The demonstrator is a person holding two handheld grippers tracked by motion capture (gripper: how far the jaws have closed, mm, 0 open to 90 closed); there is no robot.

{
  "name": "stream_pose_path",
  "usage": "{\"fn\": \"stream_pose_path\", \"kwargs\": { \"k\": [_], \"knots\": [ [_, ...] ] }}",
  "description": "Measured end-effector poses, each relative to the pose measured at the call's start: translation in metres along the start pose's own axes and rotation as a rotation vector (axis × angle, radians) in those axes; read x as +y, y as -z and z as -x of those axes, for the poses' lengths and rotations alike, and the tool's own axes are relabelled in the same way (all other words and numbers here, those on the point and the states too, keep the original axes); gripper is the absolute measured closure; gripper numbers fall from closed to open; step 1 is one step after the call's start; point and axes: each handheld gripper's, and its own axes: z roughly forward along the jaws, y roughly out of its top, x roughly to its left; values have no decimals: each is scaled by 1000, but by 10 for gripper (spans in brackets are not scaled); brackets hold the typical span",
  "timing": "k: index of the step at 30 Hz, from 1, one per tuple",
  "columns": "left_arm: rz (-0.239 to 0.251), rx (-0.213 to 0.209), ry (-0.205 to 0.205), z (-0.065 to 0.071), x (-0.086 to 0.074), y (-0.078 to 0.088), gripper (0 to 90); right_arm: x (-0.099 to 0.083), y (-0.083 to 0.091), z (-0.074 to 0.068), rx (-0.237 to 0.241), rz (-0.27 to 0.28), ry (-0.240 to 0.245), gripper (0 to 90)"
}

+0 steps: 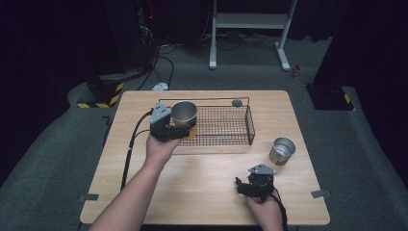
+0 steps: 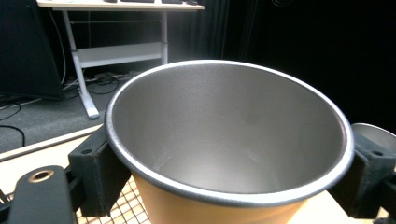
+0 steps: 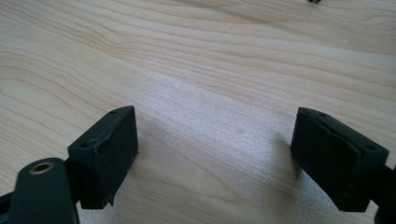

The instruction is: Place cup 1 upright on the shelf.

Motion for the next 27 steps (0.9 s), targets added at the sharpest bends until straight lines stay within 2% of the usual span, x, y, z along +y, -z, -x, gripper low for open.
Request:
{"fn": "stream_pose_path", "kwargs": {
  "k": [7, 11, 22, 27],
  "knots": [
    [-10, 17, -13, -5, 5, -9, 138, 0, 0, 0, 0, -1, 1, 148],
    [-8, 22, 1, -6, 6, -13, 138, 0, 0, 0, 1, 2, 6, 148],
    [-40, 40, -7, -10, 8, -27, 138, 0, 0, 0, -2, 3, 6, 149],
    [-42, 45, 9, -15, 7, -35, 138, 0, 0, 0, -2, 3, 6, 149]
  ]
}}
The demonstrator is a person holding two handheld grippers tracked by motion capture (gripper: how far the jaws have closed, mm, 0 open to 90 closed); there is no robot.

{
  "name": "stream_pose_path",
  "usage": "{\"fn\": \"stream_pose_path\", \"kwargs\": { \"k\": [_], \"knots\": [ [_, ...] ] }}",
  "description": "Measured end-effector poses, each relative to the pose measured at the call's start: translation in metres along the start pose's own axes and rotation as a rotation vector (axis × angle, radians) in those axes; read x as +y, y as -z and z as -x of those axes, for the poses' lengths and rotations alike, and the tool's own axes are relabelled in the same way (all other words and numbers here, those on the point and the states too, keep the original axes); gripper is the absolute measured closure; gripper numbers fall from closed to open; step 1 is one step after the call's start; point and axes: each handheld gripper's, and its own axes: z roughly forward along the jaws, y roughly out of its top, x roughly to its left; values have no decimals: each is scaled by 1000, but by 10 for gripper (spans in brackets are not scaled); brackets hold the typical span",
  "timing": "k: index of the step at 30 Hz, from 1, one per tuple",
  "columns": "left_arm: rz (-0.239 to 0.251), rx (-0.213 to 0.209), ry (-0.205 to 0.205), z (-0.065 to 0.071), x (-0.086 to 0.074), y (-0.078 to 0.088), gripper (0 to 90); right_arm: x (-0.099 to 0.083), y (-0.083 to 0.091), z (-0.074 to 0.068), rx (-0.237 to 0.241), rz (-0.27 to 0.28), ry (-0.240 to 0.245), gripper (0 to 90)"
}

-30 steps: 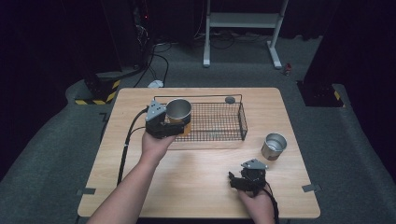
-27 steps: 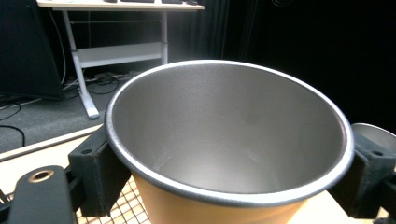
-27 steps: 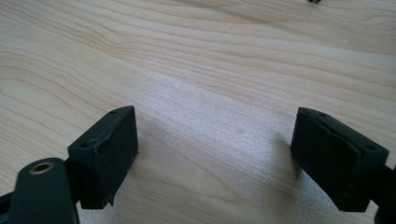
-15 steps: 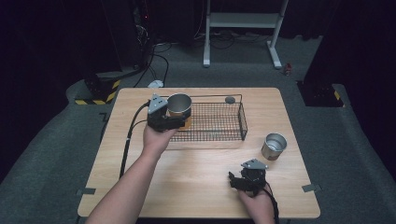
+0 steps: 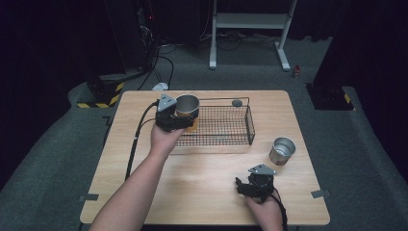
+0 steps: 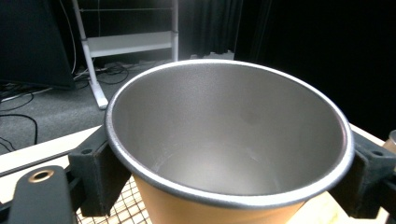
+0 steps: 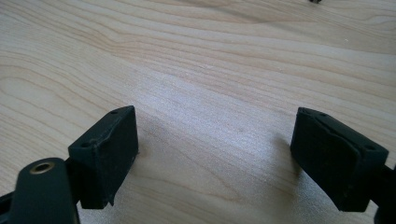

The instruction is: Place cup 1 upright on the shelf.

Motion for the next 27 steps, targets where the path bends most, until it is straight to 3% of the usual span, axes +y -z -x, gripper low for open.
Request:
{"fn": "stream_pose_path", "kwargs": {
  "k": [12, 27],
  "knots": [
    [-35, 17, 43, -9, -9, -24, 138, 0, 0, 0, 0, -1, 1, 150],
    [-115, 40, 44, -9, -23, -55, 137, -1, 1, -1, 2, -4, -6, 151]
  ]
}}
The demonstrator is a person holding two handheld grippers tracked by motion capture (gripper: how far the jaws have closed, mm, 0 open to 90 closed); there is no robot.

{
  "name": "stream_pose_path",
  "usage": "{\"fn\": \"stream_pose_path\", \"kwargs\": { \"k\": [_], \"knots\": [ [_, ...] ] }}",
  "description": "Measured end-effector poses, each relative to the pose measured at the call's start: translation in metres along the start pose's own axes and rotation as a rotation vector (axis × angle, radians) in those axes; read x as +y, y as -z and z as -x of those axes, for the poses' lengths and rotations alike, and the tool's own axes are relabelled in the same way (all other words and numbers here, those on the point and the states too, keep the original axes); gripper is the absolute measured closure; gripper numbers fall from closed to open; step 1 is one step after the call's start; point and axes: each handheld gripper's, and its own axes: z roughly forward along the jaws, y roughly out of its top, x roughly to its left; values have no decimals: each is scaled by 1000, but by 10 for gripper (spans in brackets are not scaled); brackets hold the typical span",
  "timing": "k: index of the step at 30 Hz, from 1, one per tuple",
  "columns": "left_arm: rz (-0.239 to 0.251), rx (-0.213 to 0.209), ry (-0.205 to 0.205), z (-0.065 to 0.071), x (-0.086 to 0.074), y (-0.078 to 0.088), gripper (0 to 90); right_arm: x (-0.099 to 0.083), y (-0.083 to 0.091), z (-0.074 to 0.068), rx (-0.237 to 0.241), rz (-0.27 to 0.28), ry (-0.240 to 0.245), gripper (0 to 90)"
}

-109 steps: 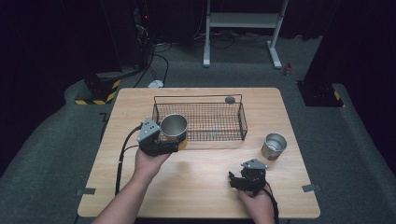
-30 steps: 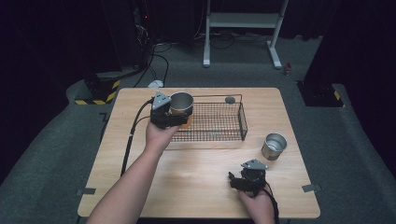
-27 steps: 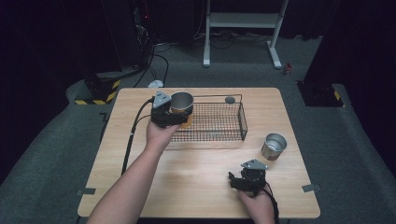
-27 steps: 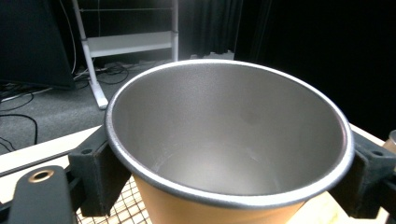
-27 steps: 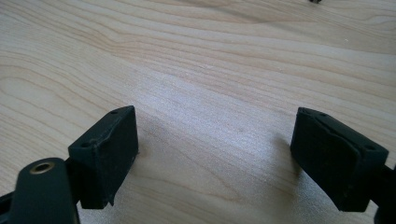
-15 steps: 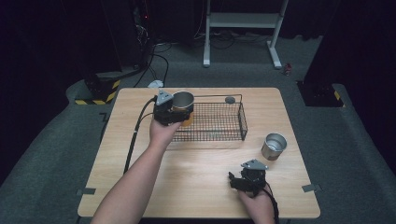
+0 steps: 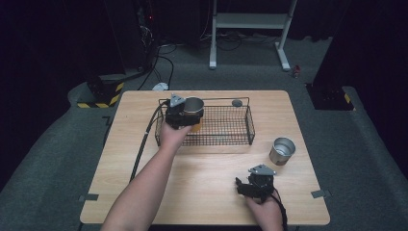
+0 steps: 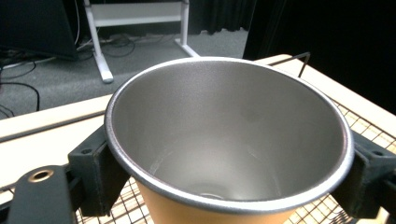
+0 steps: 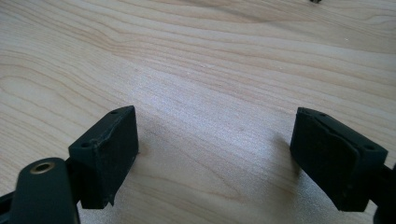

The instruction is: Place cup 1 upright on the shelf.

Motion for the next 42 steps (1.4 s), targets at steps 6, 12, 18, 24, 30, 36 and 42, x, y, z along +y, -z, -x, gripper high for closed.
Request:
{"fn": "stream_pose_path", "kwargs": {
  "k": [6, 12, 18, 24, 30, 36, 42],
  "knots": [
    [-36, 14, 27, -3, -5, -10, 137, 0, 0, 0, 1, 1, 0, 151],
    [-103, 43, 28, -7, -12, -20, 136, 0, 0, 0, -1, 3, 5, 152],
    [-144, 70, 24, -9, -16, -22, 137, 0, 0, 0, 0, 2, 4, 152],
    [-199, 72, 41, -10, -19, -26, 137, 0, 0, 0, -1, 2, 6, 152],
    [-183, 84, 21, -6, -24, -24, 137, 0, 0, 0, -1, 2, 4, 152],
    [-197, 108, -39, -1, -26, -21, 136, 0, 0, 0, -2, 2, 4, 153],
    [-231, 120, -12, 1, -28, -16, 137, -1, 1, -1, -1, 2, 5, 154]
  ]
}}
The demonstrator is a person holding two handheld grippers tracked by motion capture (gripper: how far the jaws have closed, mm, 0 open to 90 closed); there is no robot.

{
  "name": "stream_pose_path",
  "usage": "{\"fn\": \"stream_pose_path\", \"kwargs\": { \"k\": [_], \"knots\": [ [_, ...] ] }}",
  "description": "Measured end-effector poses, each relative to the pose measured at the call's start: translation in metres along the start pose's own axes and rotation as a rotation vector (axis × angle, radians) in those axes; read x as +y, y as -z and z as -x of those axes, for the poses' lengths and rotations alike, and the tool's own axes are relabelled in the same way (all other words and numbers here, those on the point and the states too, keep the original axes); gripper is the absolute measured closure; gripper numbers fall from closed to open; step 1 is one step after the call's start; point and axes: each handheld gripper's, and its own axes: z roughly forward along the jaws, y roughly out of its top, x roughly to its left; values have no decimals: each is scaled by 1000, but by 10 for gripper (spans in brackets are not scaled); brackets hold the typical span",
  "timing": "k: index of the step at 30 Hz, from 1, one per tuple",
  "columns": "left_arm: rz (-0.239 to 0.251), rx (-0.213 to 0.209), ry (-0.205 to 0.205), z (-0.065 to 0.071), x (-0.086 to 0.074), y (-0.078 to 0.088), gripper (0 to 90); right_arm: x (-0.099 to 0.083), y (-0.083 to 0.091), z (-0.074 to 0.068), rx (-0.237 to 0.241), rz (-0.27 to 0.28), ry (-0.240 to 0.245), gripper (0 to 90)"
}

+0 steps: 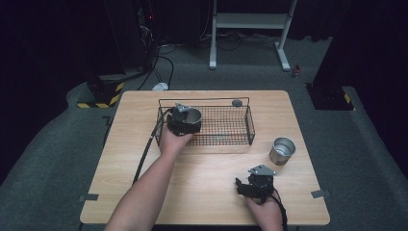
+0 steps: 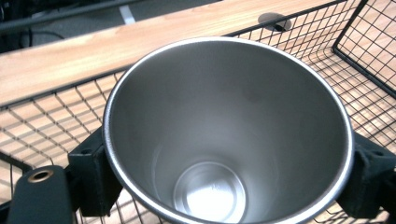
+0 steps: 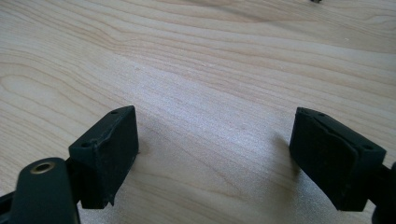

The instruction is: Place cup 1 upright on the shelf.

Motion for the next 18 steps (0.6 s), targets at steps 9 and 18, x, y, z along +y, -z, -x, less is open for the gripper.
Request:
{"fn": "stream_pose_path", "kwargs": {
  "k": [9, 18],
  "knots": [
    [-83, 3, 1, -2, -1, 0, 152, 0, 0, 0, 0, -2, 1, 154],
    [-63, -1, 7, -4, 1, 0, 160, 0, 0, 0, 0, -1, 0, 154]
  ]
}}
